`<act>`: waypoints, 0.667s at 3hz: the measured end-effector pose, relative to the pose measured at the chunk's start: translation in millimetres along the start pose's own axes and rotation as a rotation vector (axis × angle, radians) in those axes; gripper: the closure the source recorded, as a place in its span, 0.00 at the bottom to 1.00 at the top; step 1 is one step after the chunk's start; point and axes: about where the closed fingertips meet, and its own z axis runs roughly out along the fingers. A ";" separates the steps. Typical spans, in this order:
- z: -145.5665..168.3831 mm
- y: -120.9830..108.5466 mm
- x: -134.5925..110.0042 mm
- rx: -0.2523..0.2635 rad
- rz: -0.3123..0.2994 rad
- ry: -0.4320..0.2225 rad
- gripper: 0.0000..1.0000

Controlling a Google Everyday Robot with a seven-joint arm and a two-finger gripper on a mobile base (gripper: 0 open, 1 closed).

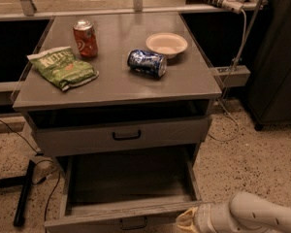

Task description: Close middle drawer

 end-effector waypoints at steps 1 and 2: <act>0.0 0.0 0.0 0.000 0.000 0.000 0.36; 0.1 0.0 0.0 0.000 0.000 0.000 0.13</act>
Offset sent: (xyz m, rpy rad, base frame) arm 0.0000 0.0000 0.0000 0.0000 0.0000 0.0000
